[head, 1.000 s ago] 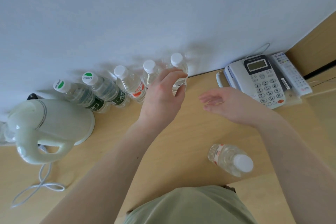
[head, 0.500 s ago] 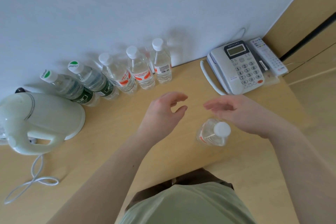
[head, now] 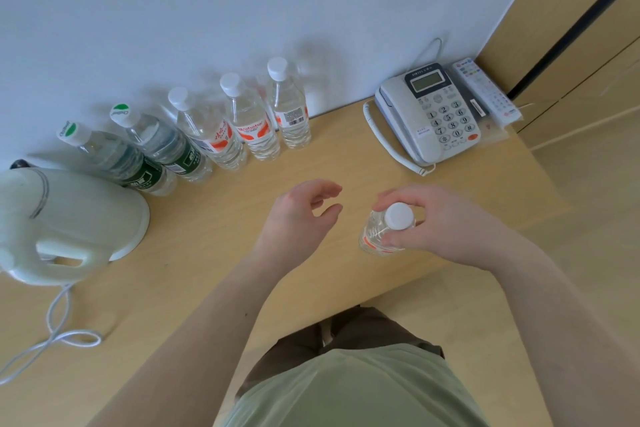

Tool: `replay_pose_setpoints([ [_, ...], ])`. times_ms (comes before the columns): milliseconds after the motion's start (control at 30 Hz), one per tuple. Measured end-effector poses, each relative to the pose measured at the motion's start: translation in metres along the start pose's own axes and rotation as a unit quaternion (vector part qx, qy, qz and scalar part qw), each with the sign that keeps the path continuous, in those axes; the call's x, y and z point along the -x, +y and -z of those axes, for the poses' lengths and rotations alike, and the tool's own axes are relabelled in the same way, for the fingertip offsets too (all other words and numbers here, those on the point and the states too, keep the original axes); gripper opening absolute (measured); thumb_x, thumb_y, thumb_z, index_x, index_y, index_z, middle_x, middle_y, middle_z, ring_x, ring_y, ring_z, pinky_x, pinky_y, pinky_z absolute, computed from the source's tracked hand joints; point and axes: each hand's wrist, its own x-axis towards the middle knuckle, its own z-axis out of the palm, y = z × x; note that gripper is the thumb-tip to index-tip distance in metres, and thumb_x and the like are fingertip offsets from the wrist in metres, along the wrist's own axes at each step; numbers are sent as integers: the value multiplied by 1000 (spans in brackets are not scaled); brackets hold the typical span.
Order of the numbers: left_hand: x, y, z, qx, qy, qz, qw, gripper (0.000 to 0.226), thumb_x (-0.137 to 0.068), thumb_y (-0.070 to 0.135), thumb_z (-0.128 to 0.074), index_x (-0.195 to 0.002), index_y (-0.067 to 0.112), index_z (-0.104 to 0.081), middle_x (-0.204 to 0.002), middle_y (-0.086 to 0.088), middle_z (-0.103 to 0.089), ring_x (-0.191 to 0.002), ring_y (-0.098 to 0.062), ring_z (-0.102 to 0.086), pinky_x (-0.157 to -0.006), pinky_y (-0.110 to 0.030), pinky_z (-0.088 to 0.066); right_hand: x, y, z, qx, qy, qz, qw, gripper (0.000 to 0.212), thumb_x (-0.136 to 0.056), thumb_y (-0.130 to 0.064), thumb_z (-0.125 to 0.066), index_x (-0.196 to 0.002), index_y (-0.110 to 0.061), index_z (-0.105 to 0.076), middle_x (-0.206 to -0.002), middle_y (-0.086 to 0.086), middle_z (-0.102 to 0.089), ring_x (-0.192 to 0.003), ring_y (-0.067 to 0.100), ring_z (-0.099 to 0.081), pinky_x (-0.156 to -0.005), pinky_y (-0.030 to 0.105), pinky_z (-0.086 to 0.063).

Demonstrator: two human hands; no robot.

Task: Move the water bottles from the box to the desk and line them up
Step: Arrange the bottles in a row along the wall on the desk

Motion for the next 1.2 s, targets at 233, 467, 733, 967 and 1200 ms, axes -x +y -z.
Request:
replay_pose_setpoints([
  [233, 4, -3, 4, 11, 0, 11, 1000, 23, -93, 14, -70, -114, 25, -71, -112, 15, -72, -109, 0, -64, -98, -10, -47, -1, -1, 2, 17, 10, 8, 1000, 40, -77, -38, -82, -115, -45, -70, -128, -28, -62, -112, -3, -59, -103, 34, -48],
  [467, -3, -2, 13, 17, 8, 24, 1000, 23, -93, 16, -70, -113, 27, -71, -108, 19, -70, -108, 0, -65, -98, -10, -46, -11, -6, 7, 37, 7, 25, 999, 41, -81, -31, -80, -119, -42, -69, -127, -27, -63, -112, -7, -58, -96, 21, -47],
  [733, -11, -3, 29, 16, 20, 40, 999, 23, -93, 16, -70, -114, 24, -71, -109, 16, -71, -107, -2, -64, -88, 3, -40, -34, -19, 11, 43, 8, 43, 998, 41, -81, -28, -80, -118, -41, -70, -127, -25, -64, -113, -5, -59, -101, 28, -48],
  [967, -24, -6, 44, 15, 24, 51, 998, 24, -93, 18, -71, -116, 26, -70, -111, 16, -71, -110, -3, -64, -91, 1, -41, -60, -34, 21, 57, 15, 54, 997, 36, -78, -32, -83, -110, -45, -72, -124, -22, -66, -105, -5, -62, -98, 30, -51],
  [1200, -39, -5, 51, 13, 22, 60, 998, 26, -94, 20, -70, -118, 28, -70, -112, 19, -70, -112, -3, -63, -93, -3, -41, -82, -53, 35, 85, 7, 75, 993, 38, -80, -28, -82, -115, -40, -72, -122, -22, -67, -102, -6, -61, -78, 8, -44],
])
